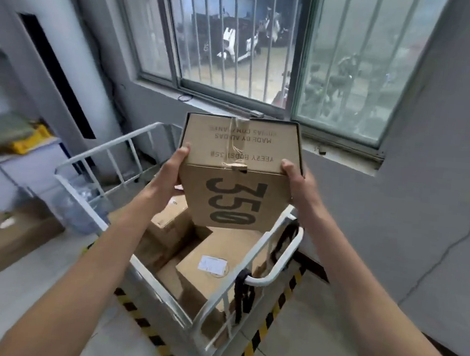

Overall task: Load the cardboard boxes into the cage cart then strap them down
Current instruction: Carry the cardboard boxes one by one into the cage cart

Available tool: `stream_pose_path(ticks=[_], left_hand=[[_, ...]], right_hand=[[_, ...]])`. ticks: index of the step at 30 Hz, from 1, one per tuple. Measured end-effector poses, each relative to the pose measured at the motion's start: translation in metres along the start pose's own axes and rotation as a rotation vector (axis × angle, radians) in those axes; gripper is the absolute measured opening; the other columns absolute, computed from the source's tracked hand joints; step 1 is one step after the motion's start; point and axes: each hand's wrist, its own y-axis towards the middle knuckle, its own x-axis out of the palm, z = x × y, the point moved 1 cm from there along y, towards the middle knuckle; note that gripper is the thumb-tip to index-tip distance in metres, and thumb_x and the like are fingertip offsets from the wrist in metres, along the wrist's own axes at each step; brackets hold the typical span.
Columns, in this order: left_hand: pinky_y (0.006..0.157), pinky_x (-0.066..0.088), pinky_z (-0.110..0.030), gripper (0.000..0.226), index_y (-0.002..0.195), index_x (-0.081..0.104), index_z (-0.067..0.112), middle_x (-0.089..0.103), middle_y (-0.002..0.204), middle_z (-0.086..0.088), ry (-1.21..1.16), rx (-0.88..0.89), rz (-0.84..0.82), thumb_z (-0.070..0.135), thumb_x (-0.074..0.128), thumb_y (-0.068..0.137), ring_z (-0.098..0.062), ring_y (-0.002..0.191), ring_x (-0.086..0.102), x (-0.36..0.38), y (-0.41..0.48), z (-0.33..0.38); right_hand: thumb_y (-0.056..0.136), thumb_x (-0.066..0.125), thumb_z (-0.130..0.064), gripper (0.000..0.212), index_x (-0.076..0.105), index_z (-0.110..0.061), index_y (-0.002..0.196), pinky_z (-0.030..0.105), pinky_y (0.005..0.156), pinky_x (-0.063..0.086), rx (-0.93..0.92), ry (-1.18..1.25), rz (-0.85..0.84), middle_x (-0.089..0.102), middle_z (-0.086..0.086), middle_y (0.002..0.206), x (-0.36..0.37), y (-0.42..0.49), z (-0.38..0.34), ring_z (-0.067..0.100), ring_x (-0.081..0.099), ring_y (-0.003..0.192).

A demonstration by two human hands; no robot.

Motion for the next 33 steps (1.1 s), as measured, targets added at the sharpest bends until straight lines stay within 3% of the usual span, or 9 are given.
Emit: stream_pose_path(ticks=[6,9,11,13,16,19,22,28,33], left_hand=[[0.095,0.047,-0.047,0.058,0.113,0.068,0.036,0.077,0.105,0.003,-0.053,-0.037,0.099,0.076,0.038,0.084,-0.021,0.106,0.065,-0.102,-0.014,-0.058],[0.074,0.057,-0.026,0.058,0.119,0.067,0.035,0.076,0.109,0.006,-0.064,-0.017,0.117,0.074,0.039,0.087,-0.014,0.099,0.070,-0.127,-0.006,-0.089],[0.090,0.055,-0.028,0.061,0.137,0.055,0.033,0.067,0.129,0.005,-0.071,0.022,0.154,0.069,0.040,0.089,-0.013,0.114,0.064,-0.134,0.003,-0.111],[0.118,0.031,-0.044,0.068,0.152,0.032,0.037,0.041,0.155,0.007,-0.048,0.025,0.242,0.066,0.039,0.091,-0.015,0.140,0.041,-0.141,0.018,-0.135],[0.124,0.013,-0.047,0.074,0.155,0.002,0.048,0.009,0.165,0.018,-0.014,0.004,0.308,0.065,0.036,0.092,-0.013,0.150,0.021,-0.145,0.047,-0.164],[0.122,0.016,-0.044,0.073,0.154,-0.001,0.051,0.015,0.157,0.026,-0.018,-0.021,0.345,0.065,0.036,0.093,-0.009,0.147,0.024,-0.147,0.089,-0.187],[0.122,0.019,-0.046,0.072,0.156,0.005,0.048,0.022,0.163,0.016,-0.016,-0.078,0.408,0.064,0.037,0.094,-0.010,0.147,0.028,-0.150,0.138,-0.208],[0.115,0.025,-0.034,0.064,0.155,0.008,0.049,0.029,0.159,0.017,-0.016,-0.236,0.520,0.060,0.035,0.098,-0.006,0.141,0.034,-0.142,0.217,-0.250],[0.122,0.019,-0.044,0.061,0.156,0.005,0.046,0.027,0.160,0.017,-0.056,-0.336,0.615,0.054,0.032,0.102,-0.007,0.144,0.030,-0.137,0.252,-0.290]], right_hand=[[0.088,0.056,-0.051,0.028,0.063,-0.042,0.113,0.019,0.062,0.050,0.070,-0.051,-0.171,0.074,-0.014,0.102,0.109,0.007,0.044,0.001,0.070,0.083],[0.088,0.052,-0.050,0.026,0.062,-0.047,0.112,0.014,0.061,0.047,0.078,-0.096,-0.252,0.073,-0.016,0.106,0.139,0.024,0.065,-0.002,0.068,0.086],[0.092,0.050,-0.045,0.029,0.057,-0.050,0.120,0.016,0.067,0.048,0.071,-0.102,-0.298,0.071,-0.016,0.114,0.151,0.038,0.081,0.000,0.068,0.095],[0.098,0.050,-0.040,0.036,0.050,-0.047,0.133,0.022,0.075,0.052,0.073,-0.111,-0.365,0.068,-0.011,0.124,0.166,0.063,0.103,0.008,0.067,0.107],[0.100,0.054,-0.038,0.056,0.031,-0.043,0.151,0.032,0.087,0.054,0.133,-0.134,-0.410,0.059,-0.009,0.138,0.183,0.105,0.141,0.009,0.063,0.116],[0.100,0.057,-0.036,0.067,0.022,-0.039,0.156,0.035,0.101,0.050,0.176,-0.167,-0.441,0.044,-0.010,0.150,0.198,0.158,0.177,0.005,0.056,0.122],[0.099,0.057,-0.039,0.068,0.019,-0.041,0.156,0.046,0.112,0.042,0.226,-0.222,-0.514,0.037,-0.008,0.155,0.215,0.217,0.210,0.014,0.047,0.134],[0.100,0.055,-0.035,0.067,0.019,-0.038,0.156,0.022,0.104,0.034,0.260,-0.291,-0.639,0.034,-0.016,0.154,0.243,0.317,0.271,0.004,0.039,0.136],[0.099,0.055,-0.034,0.068,0.019,-0.032,0.158,0.007,0.098,0.031,0.305,-0.366,-0.758,0.032,-0.020,0.153,0.267,0.367,0.320,-0.003,0.036,0.135]])
